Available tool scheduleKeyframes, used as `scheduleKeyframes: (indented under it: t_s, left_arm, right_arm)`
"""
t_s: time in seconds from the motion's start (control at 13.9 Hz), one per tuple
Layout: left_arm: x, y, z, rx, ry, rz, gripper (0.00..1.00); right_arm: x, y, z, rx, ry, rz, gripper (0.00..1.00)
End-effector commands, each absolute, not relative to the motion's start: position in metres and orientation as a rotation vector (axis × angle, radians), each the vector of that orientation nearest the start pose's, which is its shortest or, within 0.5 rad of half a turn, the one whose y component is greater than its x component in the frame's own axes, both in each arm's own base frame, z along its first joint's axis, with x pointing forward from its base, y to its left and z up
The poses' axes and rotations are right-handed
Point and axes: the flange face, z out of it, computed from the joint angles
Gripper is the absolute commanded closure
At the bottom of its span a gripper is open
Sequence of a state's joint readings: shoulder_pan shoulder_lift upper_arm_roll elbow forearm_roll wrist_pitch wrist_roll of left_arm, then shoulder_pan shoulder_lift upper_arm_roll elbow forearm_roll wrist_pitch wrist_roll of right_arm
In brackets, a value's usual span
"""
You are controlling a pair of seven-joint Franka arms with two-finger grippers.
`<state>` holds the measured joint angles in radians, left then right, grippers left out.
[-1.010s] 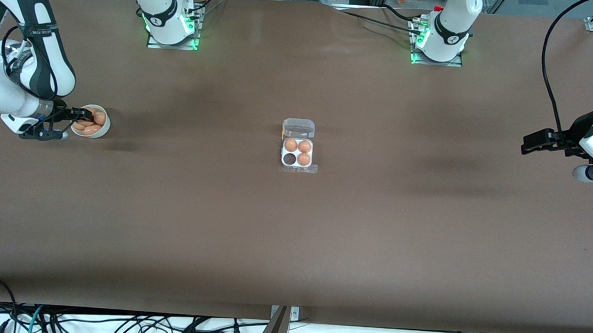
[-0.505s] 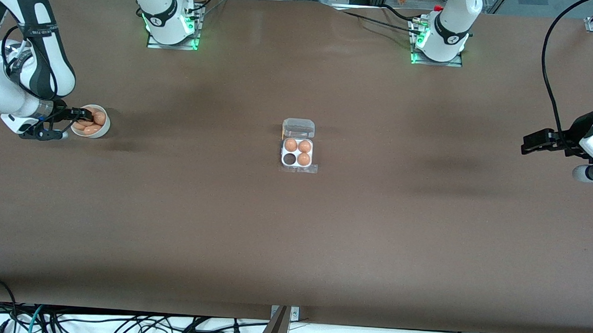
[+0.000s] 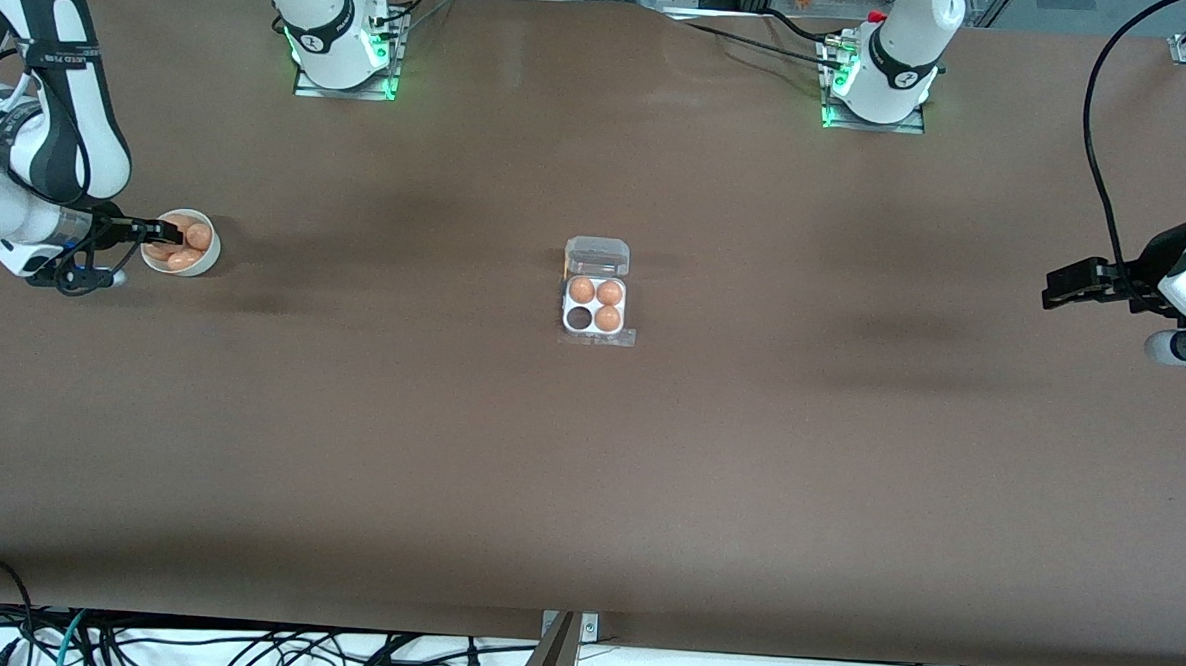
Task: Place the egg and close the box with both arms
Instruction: 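Grasp a brown egg from the bowl with the right gripper, then carry the egg with the right gripper over the plastic egg box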
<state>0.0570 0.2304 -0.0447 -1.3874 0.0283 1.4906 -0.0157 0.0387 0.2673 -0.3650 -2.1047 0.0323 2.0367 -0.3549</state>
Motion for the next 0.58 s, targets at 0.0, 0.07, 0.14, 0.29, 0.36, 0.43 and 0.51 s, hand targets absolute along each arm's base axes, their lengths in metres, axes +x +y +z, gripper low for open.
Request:
scheduleKeyframes:
  t_s: [0.0,0.07,0.14,0.29,0.36,0.43,0.51]
  left_arm:
    - [0.614,0.014,0.573,-3.116,-0.021,0.201,0.00]
    - [0.614,0.014,0.573,-3.116,-0.021,0.201,0.00]
    - [0.614,0.015,0.573,-3.116,-0.024,0.201,0.00]
    - [0.614,0.014,0.573,-3.116,-0.022,0.201,0.00]
    - [0.614,0.015,0.573,-3.116,-0.024,0.201,0.00]
    - [0.614,0.015,0.574,-3.116,-0.024,0.199,0.00]
    - [0.614,0.015,0.573,-3.116,-0.024,0.201,0.00]
  right_arm:
    - [0.540,-0.126,0.313,-3.071,0.044,0.522,0.61]
    - [0.550,-0.100,0.322,-3.087,0.059,0.531,0.61]
    - [0.559,-0.073,0.332,-3.100,0.085,0.532,0.61]
    - [0.569,-0.015,0.339,-3.088,0.146,0.503,0.61]
    - [0.574,0.017,0.338,-3.077,0.194,0.497,0.61]
    - [0.579,0.050,0.338,-3.080,0.221,0.486,0.61]
    - [0.584,0.080,0.340,-3.092,0.238,0.466,0.61]
